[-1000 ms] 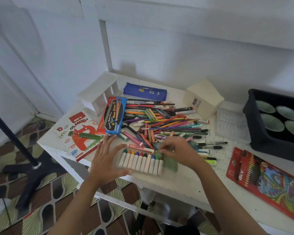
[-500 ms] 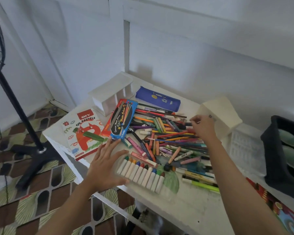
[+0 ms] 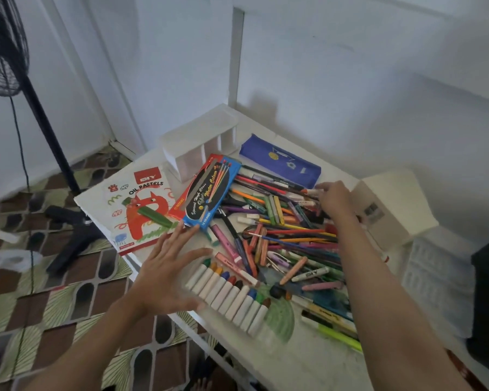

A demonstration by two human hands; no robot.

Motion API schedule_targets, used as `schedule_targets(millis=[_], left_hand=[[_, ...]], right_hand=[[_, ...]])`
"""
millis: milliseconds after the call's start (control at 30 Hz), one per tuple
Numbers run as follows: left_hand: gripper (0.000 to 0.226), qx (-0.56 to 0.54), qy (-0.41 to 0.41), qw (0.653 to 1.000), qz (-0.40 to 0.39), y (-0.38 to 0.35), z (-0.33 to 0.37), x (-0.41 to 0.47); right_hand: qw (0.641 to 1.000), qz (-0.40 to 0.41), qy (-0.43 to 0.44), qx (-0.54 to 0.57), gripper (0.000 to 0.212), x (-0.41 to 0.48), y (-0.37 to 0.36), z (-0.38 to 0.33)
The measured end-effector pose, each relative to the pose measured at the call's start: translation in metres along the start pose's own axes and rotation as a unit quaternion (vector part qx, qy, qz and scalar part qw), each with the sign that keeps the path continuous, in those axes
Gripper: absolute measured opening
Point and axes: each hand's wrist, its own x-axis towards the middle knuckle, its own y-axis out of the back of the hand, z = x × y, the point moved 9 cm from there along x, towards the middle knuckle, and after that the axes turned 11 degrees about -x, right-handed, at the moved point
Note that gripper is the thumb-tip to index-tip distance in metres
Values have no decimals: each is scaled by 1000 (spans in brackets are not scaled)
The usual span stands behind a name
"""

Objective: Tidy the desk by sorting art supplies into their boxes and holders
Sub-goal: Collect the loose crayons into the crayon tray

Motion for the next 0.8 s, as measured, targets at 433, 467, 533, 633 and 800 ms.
schedule_targets(millis=[433,467,533,633,800], left_hand=[[91,12,6,1000,-15,-4,-3,-1],[91,15,4,1000,-16,-4,-3,-1],[92,16,2,1000,-16,-5,-3,-1],[94,25,3,1000,-14,-5,-3,-1],[92,19,-7,1000,-16,-5,-6,-2]], right_hand=[[998,56,-24,28,5,-10,5,4],[996,83,-23,30,6,-15,12,3],[990,131,-10,49,11,-28,29,-2],[975,174,24,137,11,-63,59,-12],[934,179,17,308,13,-141,79,0]])
